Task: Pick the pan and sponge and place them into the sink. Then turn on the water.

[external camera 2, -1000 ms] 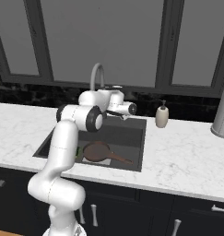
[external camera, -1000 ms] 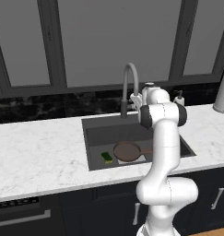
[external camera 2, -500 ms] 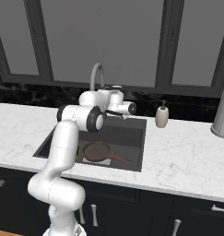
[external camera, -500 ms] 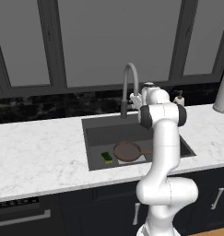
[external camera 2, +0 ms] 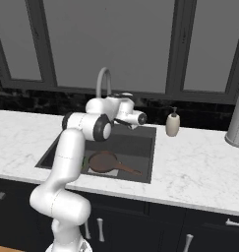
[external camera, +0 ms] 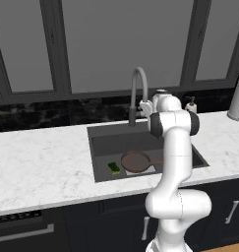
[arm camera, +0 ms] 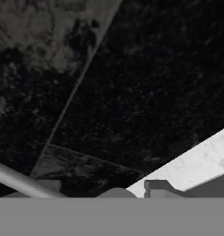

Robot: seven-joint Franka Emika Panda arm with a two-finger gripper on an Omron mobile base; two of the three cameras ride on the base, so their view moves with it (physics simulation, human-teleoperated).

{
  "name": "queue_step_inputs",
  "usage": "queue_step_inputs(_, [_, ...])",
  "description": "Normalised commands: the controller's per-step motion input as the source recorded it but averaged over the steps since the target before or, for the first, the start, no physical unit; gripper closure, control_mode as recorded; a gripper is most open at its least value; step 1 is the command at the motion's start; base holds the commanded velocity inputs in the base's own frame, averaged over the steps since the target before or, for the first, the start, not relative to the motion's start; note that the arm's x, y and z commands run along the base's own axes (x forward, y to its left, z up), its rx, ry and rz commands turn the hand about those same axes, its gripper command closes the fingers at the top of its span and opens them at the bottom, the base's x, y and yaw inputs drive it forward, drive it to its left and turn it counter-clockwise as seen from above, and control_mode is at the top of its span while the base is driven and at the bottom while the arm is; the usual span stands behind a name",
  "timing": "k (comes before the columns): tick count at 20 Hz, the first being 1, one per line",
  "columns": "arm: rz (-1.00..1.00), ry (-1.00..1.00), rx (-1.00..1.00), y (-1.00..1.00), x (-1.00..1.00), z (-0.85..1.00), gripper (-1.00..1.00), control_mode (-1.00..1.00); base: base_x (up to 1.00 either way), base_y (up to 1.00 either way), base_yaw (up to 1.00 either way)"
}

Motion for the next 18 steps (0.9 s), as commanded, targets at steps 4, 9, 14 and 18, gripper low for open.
queue_step_inputs(4, [-0.07,0.03,0.17,-0.01,0.06,0.0,1.0,-1.0,0.0,0.0,0.0])
queue_step_inputs(9, [-0.1,0.11,0.27,-0.05,0.11,0.0,1.0,-1.0,0.0,0.0,0.0])
queue_step_inputs(14, [-0.23,0.11,0.37,-0.27,0.14,0.0,1.0,-1.0,0.0,0.0,0.0])
queue_step_inputs(18, [-0.36,0.06,0.39,-0.4,0.04,0.0,1.0,-1.0,0.0,0.0,0.0])
